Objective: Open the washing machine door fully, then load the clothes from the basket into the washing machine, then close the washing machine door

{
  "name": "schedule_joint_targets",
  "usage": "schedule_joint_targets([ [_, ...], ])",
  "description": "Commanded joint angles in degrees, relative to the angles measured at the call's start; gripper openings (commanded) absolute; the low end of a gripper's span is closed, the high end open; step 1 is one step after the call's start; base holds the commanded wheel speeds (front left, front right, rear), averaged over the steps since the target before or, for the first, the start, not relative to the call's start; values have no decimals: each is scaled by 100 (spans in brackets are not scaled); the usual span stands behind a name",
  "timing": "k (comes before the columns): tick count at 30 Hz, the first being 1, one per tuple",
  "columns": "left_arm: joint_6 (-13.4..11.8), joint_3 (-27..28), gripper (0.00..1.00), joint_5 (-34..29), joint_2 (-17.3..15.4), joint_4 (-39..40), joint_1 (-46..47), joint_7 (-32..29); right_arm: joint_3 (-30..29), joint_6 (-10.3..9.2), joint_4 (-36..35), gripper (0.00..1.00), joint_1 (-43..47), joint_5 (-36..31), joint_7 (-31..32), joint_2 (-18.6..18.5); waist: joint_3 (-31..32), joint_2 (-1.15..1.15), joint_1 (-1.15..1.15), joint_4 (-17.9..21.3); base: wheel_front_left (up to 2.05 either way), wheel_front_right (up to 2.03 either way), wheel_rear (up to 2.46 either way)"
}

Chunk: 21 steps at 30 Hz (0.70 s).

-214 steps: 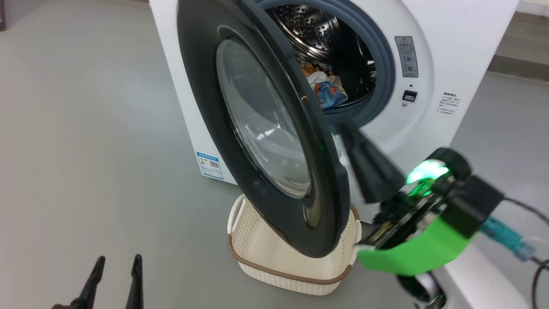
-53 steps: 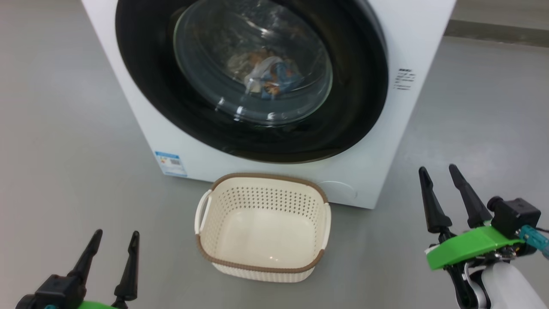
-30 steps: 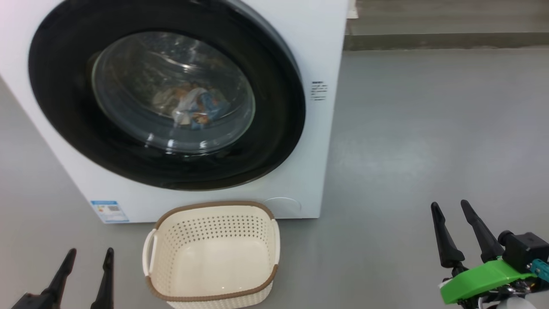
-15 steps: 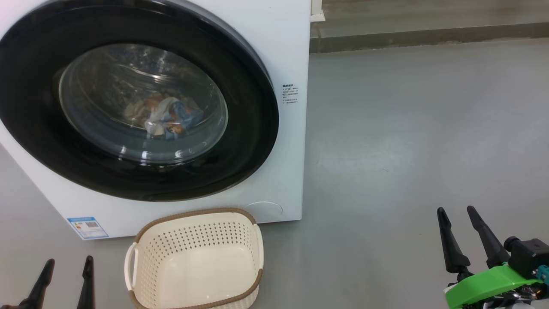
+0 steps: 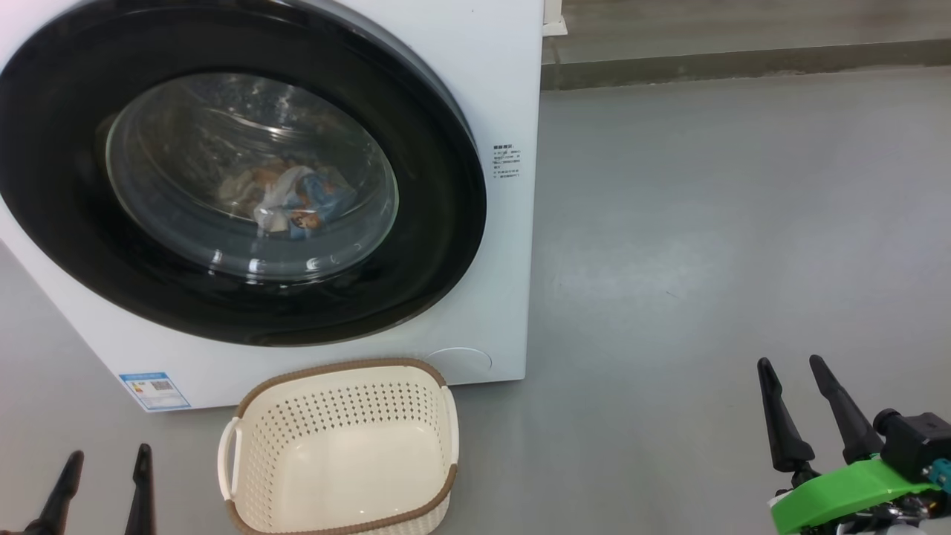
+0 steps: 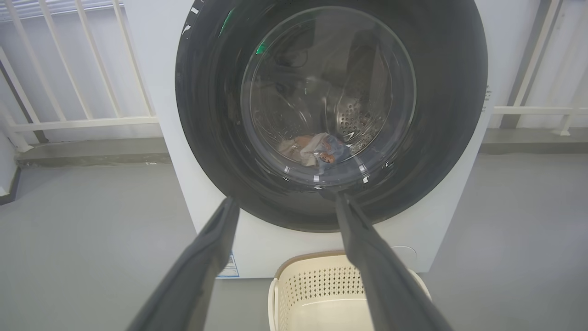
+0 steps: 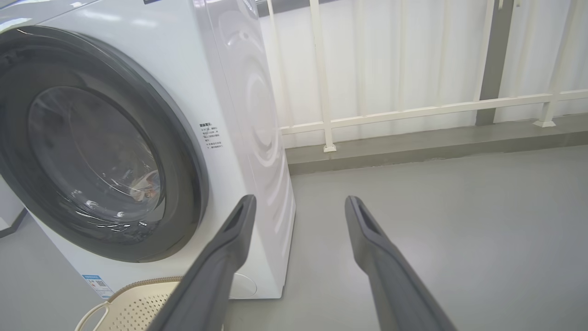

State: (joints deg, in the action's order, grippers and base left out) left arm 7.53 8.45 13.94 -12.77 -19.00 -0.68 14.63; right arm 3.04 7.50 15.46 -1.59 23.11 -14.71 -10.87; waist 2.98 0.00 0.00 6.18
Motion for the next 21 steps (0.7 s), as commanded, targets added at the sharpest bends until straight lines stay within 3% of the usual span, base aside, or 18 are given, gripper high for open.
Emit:
schedule_joint_targets([
  [1,0,10,0,-3,1,-1,0,0,2,0,-1,0,0,0,0,0,-1,0,0,1,0,0,0],
  [6,0,-71,0,7,292,-283,-151,-7,63,0,346,0,117,7,12,199,-1,0,0,0,0,0,0],
  [13,0,-53,0,439,331,-251,-94,-149,8,0,319,0,85,396,128,231,-5,0,13,-34,0,0,0],
  [21,-1,-80,0,1003,381,-186,-41,-283,-63,0,283,0,44,892,278,273,-41,0,0,-79,0,0,0],
])
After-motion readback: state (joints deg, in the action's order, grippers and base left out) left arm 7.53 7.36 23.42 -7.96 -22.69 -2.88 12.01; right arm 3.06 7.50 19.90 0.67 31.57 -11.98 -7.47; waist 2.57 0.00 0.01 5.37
